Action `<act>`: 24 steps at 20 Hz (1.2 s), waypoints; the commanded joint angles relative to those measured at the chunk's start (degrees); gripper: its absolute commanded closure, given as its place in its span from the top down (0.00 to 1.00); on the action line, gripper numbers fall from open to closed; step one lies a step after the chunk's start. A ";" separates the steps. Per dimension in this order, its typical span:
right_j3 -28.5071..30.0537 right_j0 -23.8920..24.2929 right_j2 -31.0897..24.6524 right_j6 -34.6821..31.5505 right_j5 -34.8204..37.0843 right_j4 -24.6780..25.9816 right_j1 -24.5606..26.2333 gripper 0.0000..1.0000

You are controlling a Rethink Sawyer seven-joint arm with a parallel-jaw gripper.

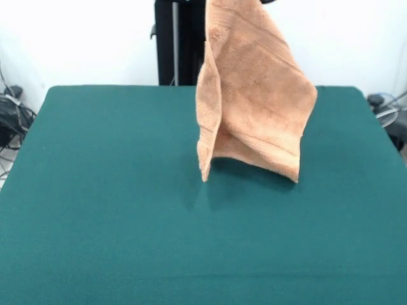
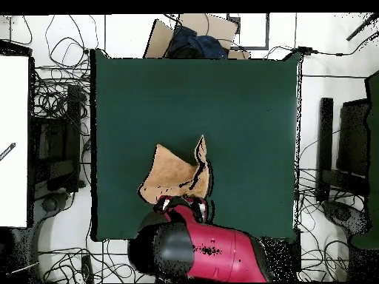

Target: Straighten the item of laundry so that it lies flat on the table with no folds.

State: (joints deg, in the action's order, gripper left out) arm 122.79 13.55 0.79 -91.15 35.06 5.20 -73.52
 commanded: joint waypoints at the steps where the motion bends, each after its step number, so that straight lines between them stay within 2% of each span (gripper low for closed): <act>1: 2.09 2.66 0.62 -3.68 5.21 -1.80 -1.08 0.00; 17: 5.69 8.75 -4.47 1.23 -0.65 -3.68 0.90 0.00; 18: 5.78 9.15 -4.98 1.38 -0.82 -3.61 0.91 1.00; 24: 6.33 10.42 -6.45 2.87 -1.45 -4.78 1.23 1.00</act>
State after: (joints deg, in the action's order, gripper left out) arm 123.62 22.77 0.18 -91.15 35.32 2.90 -73.82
